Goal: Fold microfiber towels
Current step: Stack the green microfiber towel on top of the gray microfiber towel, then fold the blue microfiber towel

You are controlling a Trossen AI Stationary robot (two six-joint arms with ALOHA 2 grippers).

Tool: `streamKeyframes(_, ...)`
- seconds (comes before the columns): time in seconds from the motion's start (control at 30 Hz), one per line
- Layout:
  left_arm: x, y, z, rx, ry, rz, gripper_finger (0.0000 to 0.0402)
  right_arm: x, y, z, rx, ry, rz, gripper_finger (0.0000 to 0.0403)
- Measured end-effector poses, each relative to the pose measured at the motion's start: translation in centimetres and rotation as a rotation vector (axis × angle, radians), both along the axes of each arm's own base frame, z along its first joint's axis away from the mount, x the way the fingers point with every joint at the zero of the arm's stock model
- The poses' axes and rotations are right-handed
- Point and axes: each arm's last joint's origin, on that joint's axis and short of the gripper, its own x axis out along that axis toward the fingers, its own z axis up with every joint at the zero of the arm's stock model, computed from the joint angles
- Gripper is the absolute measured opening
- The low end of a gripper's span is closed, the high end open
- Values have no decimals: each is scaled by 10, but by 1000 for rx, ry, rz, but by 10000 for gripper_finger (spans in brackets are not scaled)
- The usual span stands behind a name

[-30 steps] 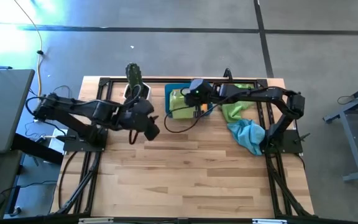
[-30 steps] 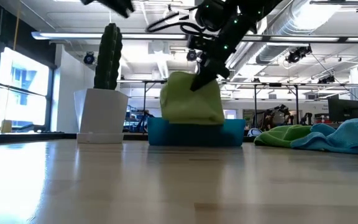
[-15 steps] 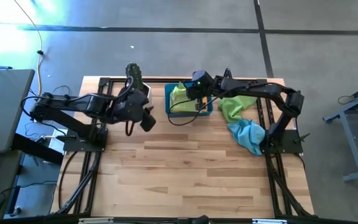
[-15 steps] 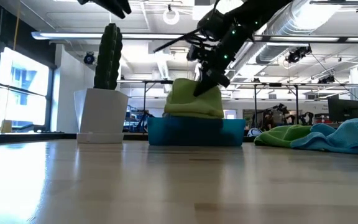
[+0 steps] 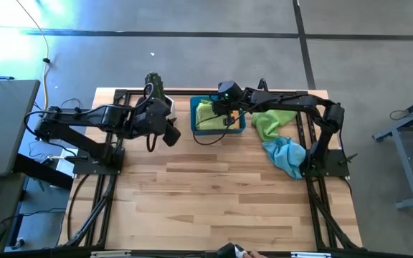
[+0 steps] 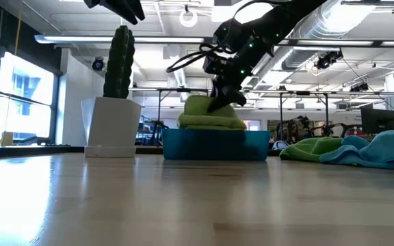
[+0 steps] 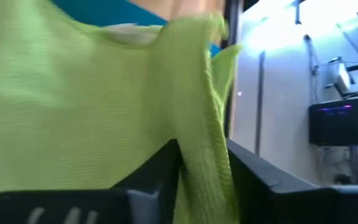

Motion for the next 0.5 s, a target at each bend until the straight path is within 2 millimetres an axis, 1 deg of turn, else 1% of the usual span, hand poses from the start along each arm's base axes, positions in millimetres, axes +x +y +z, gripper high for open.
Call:
streamKeyframes(0.17, 0, 3, 0, 0, 2, 14, 133, 0, -3, 2, -46, -3, -47, 144)
streamKeyframes(0.23, 0, 4, 0, 2, 5, 11, 133, -2, -5, 3, -90, 12, -102, 150)
streamKeyframes(0.33, 0, 4, 0, 6, 12, 4, 133, -6, -7, 12, -160, 6, -217, 149)
streamKeyframes(0.4, 0, 4, 0, 4, 12, 3, 133, -11, -5, 19, -144, -16, -272, 146)
streamKeyframes(0.5, 0, 4, 0, 4, 12, 2, 133, -22, -1, 31, -60, -49, -333, 141)
